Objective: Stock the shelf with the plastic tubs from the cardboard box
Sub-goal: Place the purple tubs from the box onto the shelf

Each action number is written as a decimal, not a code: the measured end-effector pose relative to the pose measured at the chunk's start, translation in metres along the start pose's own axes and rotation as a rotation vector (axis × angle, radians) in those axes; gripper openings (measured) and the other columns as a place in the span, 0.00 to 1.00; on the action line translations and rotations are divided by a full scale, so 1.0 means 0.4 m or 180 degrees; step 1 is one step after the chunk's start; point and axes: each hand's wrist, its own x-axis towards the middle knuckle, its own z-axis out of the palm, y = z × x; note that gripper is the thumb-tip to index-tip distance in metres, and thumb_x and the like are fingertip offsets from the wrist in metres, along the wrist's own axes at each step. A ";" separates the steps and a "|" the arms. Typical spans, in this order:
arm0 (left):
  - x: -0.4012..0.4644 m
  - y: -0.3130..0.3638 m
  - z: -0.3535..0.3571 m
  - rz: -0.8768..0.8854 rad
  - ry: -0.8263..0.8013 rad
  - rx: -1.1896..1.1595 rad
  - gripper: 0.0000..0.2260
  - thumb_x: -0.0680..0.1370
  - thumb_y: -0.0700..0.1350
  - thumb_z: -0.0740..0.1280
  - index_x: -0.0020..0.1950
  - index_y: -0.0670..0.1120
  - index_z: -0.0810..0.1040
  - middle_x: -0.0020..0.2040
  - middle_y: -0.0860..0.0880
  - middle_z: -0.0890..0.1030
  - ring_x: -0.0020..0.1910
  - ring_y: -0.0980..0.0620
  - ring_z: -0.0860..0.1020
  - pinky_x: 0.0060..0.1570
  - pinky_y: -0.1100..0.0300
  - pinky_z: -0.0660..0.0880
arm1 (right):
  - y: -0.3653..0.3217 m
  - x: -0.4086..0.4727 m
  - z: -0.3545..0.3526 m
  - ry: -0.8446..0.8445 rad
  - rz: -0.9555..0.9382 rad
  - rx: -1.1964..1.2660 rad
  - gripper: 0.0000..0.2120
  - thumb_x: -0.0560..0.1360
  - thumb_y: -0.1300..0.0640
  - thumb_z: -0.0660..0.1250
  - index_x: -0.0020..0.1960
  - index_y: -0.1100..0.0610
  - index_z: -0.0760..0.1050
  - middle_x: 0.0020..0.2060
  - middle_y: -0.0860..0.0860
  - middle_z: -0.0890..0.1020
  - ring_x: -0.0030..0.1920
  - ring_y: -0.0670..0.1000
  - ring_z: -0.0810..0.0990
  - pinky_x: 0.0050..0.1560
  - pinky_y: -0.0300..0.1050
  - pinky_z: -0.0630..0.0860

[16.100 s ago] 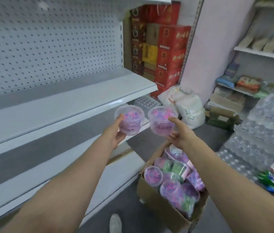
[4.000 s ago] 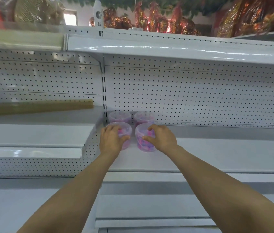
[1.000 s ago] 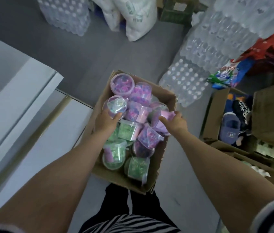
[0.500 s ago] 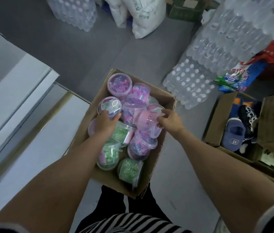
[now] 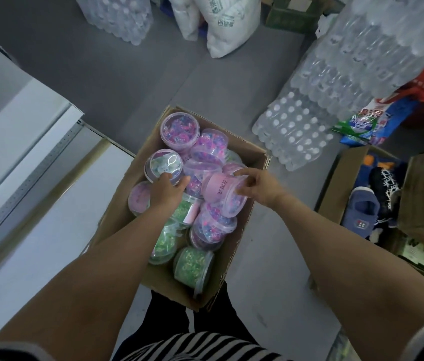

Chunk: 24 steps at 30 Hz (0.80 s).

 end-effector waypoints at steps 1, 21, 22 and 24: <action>0.003 0.004 0.004 0.0001 0.0015 -0.0003 0.28 0.77 0.59 0.64 0.68 0.40 0.71 0.64 0.41 0.76 0.62 0.41 0.74 0.53 0.54 0.69 | 0.001 0.005 -0.003 0.0103 -0.0061 -0.0108 0.18 0.69 0.53 0.79 0.57 0.52 0.81 0.36 0.48 0.72 0.35 0.46 0.72 0.41 0.41 0.72; 0.069 0.119 0.107 -0.1122 -0.0092 -0.0374 0.38 0.75 0.67 0.60 0.69 0.36 0.70 0.65 0.37 0.75 0.64 0.37 0.74 0.63 0.46 0.71 | 0.101 0.000 -0.057 0.0232 0.0918 0.2841 0.16 0.69 0.50 0.78 0.40 0.53 0.71 0.50 0.58 0.82 0.56 0.56 0.83 0.53 0.47 0.82; 0.072 0.123 0.112 -0.1193 -0.0097 -0.0446 0.39 0.75 0.67 0.61 0.70 0.36 0.68 0.66 0.37 0.74 0.65 0.37 0.73 0.64 0.46 0.71 | 0.106 -0.005 -0.055 0.0269 0.0939 0.2849 0.16 0.68 0.50 0.78 0.41 0.54 0.71 0.50 0.58 0.83 0.57 0.57 0.83 0.55 0.48 0.81; 0.081 0.124 0.120 -0.1319 -0.0107 -0.0521 0.38 0.75 0.67 0.61 0.72 0.36 0.66 0.67 0.38 0.73 0.65 0.37 0.73 0.64 0.46 0.70 | 0.121 -0.014 -0.049 0.0367 0.0995 0.2894 0.18 0.67 0.49 0.78 0.44 0.55 0.71 0.51 0.59 0.82 0.57 0.57 0.83 0.56 0.49 0.81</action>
